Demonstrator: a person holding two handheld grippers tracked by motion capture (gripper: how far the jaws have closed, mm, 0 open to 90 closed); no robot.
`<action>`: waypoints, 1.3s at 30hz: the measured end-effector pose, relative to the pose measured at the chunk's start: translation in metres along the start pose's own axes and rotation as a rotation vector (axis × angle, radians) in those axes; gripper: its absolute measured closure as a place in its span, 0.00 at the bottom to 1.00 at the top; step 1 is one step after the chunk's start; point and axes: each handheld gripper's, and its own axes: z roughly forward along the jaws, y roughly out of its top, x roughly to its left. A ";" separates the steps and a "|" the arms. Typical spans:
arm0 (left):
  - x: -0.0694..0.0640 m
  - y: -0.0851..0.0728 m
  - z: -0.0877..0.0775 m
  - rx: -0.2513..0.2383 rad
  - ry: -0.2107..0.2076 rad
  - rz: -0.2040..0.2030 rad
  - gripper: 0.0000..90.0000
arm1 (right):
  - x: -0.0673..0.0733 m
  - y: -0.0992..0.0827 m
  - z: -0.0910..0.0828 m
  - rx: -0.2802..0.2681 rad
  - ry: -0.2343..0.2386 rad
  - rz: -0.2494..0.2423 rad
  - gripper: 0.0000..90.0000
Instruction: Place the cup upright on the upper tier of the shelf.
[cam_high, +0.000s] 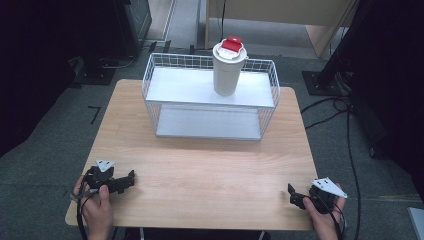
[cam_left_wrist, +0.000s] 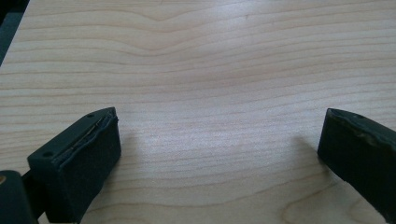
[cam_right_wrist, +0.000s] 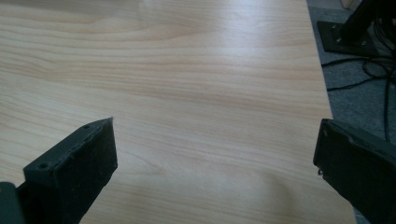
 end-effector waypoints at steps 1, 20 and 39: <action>0.000 0.000 0.000 0.000 0.000 0.000 0.00 | -0.001 -0.001 0.000 0.005 -0.009 0.000 0.00; 0.000 0.000 0.000 -0.001 0.000 0.000 0.00 | 0.002 -0.004 0.009 0.118 -0.001 -0.014 0.00; 0.000 0.000 0.000 -0.001 0.000 -0.001 0.00 | 0.000 -0.003 0.010 0.131 0.034 -0.005 0.00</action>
